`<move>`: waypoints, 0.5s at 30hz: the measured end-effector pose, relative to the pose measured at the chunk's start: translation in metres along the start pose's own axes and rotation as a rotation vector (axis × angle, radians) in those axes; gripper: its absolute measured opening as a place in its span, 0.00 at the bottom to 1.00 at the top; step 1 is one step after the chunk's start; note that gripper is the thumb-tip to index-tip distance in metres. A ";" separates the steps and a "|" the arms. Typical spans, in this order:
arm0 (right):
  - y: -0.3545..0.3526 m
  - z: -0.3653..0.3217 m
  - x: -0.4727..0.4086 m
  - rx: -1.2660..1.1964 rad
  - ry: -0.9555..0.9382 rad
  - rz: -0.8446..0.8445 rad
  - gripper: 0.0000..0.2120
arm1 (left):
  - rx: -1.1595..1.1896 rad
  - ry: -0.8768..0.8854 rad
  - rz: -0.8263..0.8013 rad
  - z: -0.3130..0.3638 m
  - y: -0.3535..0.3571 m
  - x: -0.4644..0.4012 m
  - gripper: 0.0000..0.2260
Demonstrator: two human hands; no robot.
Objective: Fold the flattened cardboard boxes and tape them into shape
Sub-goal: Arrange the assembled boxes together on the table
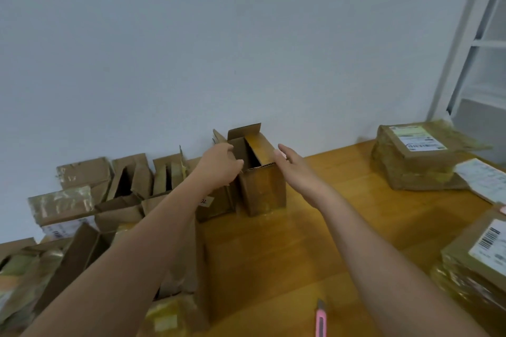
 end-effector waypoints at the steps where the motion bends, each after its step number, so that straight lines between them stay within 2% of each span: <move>1: -0.006 -0.003 0.004 0.032 -0.018 0.012 0.27 | -0.015 0.006 0.058 0.001 -0.007 0.001 0.24; 4: -0.030 -0.012 0.019 0.072 -0.064 0.083 0.26 | -0.091 0.059 0.175 0.017 -0.021 0.009 0.21; 7: -0.061 -0.020 0.044 0.050 -0.086 0.193 0.25 | -0.015 0.145 0.182 0.055 -0.015 0.029 0.21; 10: -0.097 -0.021 0.076 0.102 -0.100 0.336 0.25 | 0.022 0.229 0.111 0.096 0.014 0.059 0.20; 15: -0.172 -0.003 0.142 0.263 -0.067 0.565 0.27 | 0.017 0.331 -0.126 0.151 0.092 0.114 0.20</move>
Point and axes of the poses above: each hand's wrist, its own x-axis away from the middle knuckle, its own y-axis out of the palm, z = x × y, the point moved 10 cm from there along -x, towards the middle knuckle
